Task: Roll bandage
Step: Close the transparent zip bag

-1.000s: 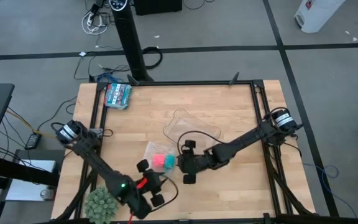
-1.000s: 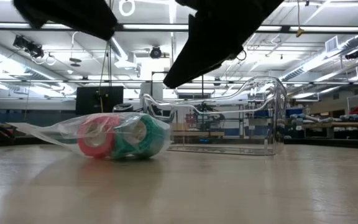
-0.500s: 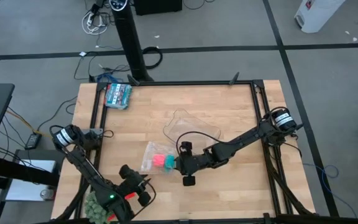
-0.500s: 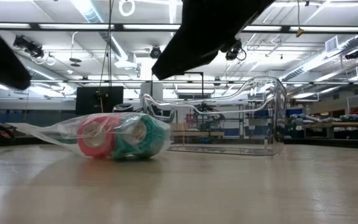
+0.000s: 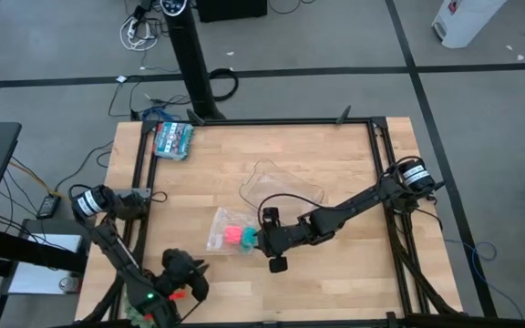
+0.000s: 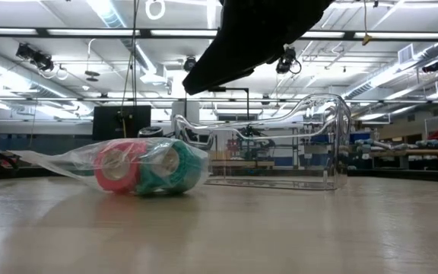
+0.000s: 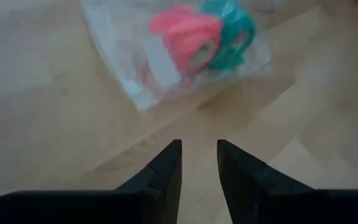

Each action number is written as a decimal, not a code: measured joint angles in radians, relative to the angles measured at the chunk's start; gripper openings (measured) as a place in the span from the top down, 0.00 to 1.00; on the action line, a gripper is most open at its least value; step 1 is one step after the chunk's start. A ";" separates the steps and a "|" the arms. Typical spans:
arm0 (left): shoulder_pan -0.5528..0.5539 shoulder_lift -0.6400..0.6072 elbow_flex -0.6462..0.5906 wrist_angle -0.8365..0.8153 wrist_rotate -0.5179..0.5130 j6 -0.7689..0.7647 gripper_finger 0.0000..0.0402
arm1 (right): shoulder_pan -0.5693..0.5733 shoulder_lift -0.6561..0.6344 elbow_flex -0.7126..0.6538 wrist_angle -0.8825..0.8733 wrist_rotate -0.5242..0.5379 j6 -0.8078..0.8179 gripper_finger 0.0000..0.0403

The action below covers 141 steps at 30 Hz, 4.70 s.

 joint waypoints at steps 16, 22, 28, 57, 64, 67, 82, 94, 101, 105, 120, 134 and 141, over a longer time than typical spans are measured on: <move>0.065 -0.008 -0.151 0.233 -0.009 -0.009 0.68 | -0.001 0.000 0.000 0.037 -0.047 -0.063 0.63; 0.070 -0.009 -0.155 0.220 -0.061 -0.007 0.64 | 0.000 0.000 0.000 0.044 -0.049 -0.054 0.63; 0.082 -0.009 -0.155 0.213 -0.056 -0.001 0.60 | 0.000 0.000 0.000 0.051 -0.049 -0.054 0.63; 0.148 -0.009 -0.267 0.242 -0.178 -0.013 0.48 | 0.019 0.000 0.000 0.038 -0.048 -0.025 0.63; 0.182 -0.009 -0.267 0.207 -0.216 -0.013 0.48 | 0.019 0.000 0.000 0.038 -0.047 -0.001 0.63; 0.202 -0.009 -0.267 0.208 -0.228 -0.005 0.48 | 0.019 0.000 0.000 0.038 -0.046 0.001 0.63; 0.191 -0.008 -0.267 0.224 -0.114 -0.021 0.51 | 0.021 0.000 0.000 -0.004 -0.031 0.030 0.63; 0.178 -0.022 -0.472 0.626 -0.280 0.035 0.64 | 0.030 0.000 0.000 -0.007 -0.031 0.029 0.63; 0.179 -0.060 -0.472 0.638 -0.280 0.075 0.84 | 0.027 0.000 0.000 -0.011 -0.019 0.027 0.63; 0.179 -0.059 -0.473 0.707 -0.281 0.165 0.95 | 0.020 0.000 0.000 -0.006 -0.019 0.026 0.63; 0.230 -0.236 -0.390 0.760 -0.257 0.837 0.98 | 0.016 0.000 0.000 -0.010 -0.013 -0.022 0.63; 0.355 -0.313 -0.194 0.754 -0.042 1.463 0.98 | 0.036 -0.059 0.000 0.021 -0.004 -0.125 0.63; 0.374 -0.312 -0.200 0.733 0.008 1.465 0.98 | 0.074 -0.099 0.000 0.029 0.056 -0.170 0.63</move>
